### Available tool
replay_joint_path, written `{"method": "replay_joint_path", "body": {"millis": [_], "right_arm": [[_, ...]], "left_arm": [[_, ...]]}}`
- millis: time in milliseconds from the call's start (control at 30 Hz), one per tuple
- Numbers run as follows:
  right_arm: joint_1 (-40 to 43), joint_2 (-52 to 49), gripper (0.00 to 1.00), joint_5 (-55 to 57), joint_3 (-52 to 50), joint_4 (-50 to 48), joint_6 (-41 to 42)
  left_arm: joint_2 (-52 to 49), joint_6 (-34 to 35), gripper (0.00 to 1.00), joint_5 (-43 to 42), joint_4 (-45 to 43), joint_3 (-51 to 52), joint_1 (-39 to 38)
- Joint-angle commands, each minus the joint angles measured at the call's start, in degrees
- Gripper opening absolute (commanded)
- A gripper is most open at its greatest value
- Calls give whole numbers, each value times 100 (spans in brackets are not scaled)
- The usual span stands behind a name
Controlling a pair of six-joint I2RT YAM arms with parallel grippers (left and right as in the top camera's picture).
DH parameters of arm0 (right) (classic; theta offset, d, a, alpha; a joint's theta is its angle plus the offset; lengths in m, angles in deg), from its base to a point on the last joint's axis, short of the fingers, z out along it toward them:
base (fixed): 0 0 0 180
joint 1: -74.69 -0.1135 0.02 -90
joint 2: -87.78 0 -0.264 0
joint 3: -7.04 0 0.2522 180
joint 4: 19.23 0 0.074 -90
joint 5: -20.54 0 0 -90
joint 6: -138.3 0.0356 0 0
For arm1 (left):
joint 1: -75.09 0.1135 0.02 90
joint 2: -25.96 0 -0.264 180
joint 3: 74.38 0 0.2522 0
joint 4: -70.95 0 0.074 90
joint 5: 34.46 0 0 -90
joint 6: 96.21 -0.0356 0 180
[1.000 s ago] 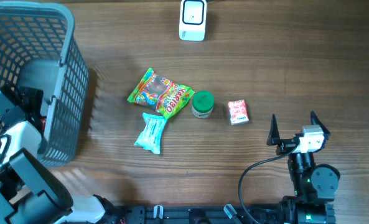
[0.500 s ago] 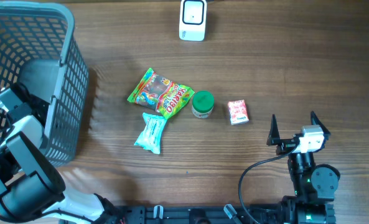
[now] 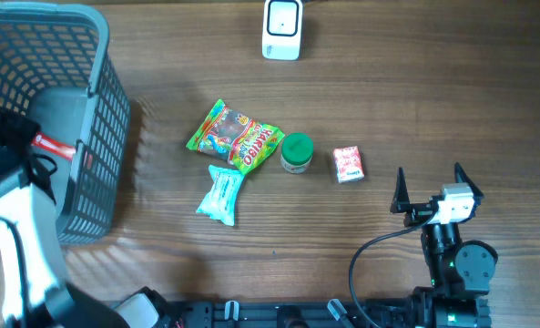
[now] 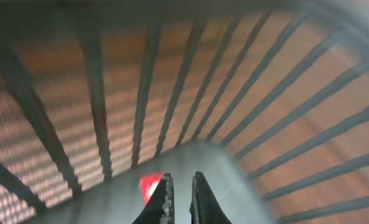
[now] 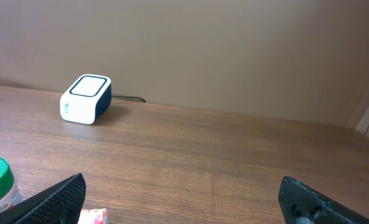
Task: Scan the item barcode
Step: 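Reach into the basket and grasp a red Nescafe stick with left gripper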
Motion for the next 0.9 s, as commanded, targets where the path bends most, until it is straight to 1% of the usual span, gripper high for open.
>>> {"method": "replay_joint_path", "body": {"millis": [0,100,133,167,200,233,300,467,600,833,867], "right_arm": [[-22,42,100,98,-7,-28,46],[-22,42,100,98,-7,-28,46],[-22,42,100,98,-7,-31,48],[-22,42,100,98,-7,-28,46],[-22,42,100,98,-7,-28,48],[-22,42,100,98,-7,-28,46],[-22,42,100,98,-7,-31,46],[-22,42,100,98,-7,-28,46],[-22,42,100,98,-7,-28,48],[-22,42,100,98,-7,-31,46],[-22,42,100,98,-7,-28,46]], "left_arm": [[520,79,4,-31,142,-48,-37],[522,162,4,-28,426,-48,-37],[404,332,40,-28,597,-46,-22],[205,553,64,-28,717,-37,-20],[-7,695,87,-28,772,-37,-22],[-345,890,100,-31,789,-37,-22],[-946,1143,100,-31,752,-39,-33],[-2295,1180,100,-28,234,-42,-109],[-2577,1182,100,0,-52,-46,-219],[-2645,1167,100,162,-70,-48,-291],[-2675,1078,100,164,-70,-50,-291]]}}
